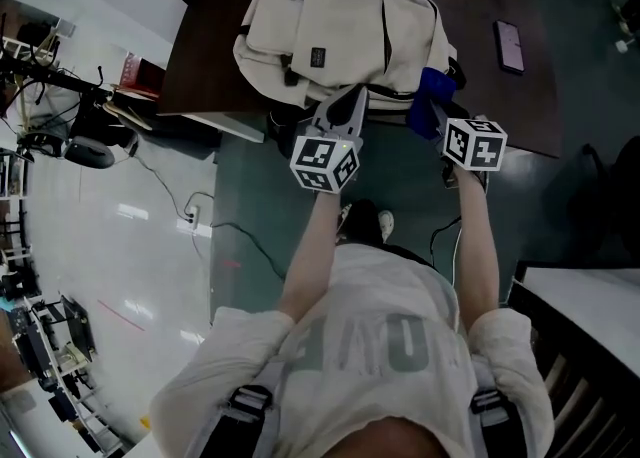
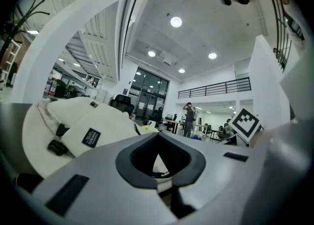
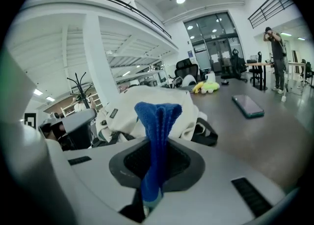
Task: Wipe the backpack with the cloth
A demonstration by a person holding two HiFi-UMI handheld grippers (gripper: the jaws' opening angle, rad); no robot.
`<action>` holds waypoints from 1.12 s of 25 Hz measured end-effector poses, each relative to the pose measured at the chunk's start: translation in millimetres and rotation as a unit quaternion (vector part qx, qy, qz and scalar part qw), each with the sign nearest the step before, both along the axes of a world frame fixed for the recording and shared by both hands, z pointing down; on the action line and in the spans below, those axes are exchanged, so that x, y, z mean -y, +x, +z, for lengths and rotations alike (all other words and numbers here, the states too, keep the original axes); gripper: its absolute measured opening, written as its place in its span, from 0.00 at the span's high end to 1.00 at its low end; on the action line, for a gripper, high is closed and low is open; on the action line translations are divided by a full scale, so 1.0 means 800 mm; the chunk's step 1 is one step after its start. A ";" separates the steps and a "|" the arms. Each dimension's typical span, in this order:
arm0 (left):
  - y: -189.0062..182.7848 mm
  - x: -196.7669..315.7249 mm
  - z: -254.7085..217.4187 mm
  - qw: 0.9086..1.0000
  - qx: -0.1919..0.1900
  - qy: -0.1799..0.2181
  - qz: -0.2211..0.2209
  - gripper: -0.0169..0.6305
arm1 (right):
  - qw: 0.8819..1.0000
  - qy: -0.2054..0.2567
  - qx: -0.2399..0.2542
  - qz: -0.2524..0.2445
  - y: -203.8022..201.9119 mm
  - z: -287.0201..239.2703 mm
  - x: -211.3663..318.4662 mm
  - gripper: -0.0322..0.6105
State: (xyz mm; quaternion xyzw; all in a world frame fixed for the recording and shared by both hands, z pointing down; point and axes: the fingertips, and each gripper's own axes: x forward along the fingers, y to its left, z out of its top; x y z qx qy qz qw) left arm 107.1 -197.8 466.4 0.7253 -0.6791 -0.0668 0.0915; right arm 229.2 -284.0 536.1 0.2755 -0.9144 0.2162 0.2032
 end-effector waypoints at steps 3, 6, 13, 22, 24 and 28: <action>0.018 0.016 -0.014 1.000 0.002 0.010 0.023 0.97 | 0.999 0.041 0.010 0.023 0.020 -0.041 0.035 0.88; 0.029 0.039 -0.024 0.999 0.001 0.018 0.039 0.97 | 0.996 0.079 0.005 0.046 0.040 -0.074 0.083 0.88; 0.058 0.121 -0.010 0.998 -0.017 0.017 0.065 0.97 | 0.990 0.129 -0.025 0.055 0.053 -0.104 0.200 0.88; 0.034 0.212 0.024 0.999 -0.046 -0.012 0.026 0.97 | 0.988 0.097 -0.109 -0.059 -0.058 -0.022 0.326 0.88; 0.029 0.219 0.027 0.998 -0.049 -0.015 0.022 0.97 | 0.985 0.088 -0.125 -0.085 -0.077 0.000 0.334 0.88; 0.027 0.226 0.027 0.999 -0.049 -0.013 0.021 0.97 | 0.976 0.079 -0.145 -0.143 -0.107 0.031 0.329 0.88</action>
